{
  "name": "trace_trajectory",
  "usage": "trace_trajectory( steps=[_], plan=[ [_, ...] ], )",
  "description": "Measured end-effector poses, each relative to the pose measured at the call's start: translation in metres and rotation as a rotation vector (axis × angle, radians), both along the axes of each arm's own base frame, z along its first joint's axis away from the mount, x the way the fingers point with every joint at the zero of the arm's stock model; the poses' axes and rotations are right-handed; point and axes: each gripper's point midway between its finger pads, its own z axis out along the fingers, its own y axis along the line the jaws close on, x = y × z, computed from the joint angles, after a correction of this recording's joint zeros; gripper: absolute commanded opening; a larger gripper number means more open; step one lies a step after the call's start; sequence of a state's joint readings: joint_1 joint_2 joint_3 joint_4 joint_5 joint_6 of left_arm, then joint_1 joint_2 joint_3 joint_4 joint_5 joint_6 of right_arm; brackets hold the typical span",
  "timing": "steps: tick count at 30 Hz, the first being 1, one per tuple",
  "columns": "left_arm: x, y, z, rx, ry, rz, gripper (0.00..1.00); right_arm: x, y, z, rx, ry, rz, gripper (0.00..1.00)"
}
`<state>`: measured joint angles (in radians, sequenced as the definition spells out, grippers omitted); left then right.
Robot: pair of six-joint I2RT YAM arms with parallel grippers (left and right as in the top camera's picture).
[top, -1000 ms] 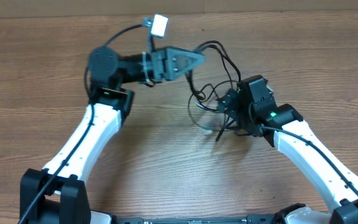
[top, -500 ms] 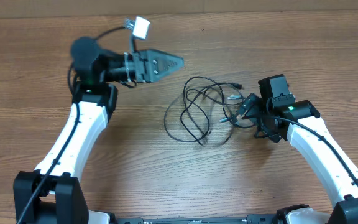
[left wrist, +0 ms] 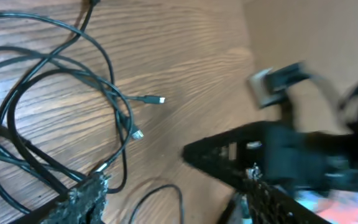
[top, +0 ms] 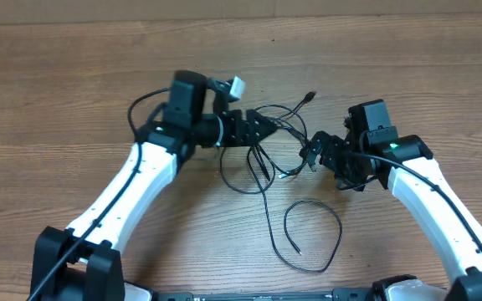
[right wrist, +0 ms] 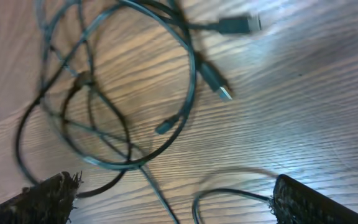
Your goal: Untangle cables
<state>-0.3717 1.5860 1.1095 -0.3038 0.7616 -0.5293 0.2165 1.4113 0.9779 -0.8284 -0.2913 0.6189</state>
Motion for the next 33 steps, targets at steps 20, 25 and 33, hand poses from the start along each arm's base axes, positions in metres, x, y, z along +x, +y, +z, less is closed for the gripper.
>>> trace_trajectory(
  steps=[20,25,33],
  plan=[
    [-0.029,0.008,-0.061,0.374,0.084,0.111,0.27,-0.003,-0.019,0.032,-0.026,-0.069,-0.040,1.00],
    [-0.032,0.001,-0.075,0.396,0.105,0.093,0.04,-0.002,-0.019,0.032,-0.026,-0.069,-0.041,1.00],
    [-0.029,0.000,-0.081,0.399,0.108,0.096,0.04,-0.003,-0.019,0.032,-0.026,-0.069,-0.041,1.00]
  ],
)
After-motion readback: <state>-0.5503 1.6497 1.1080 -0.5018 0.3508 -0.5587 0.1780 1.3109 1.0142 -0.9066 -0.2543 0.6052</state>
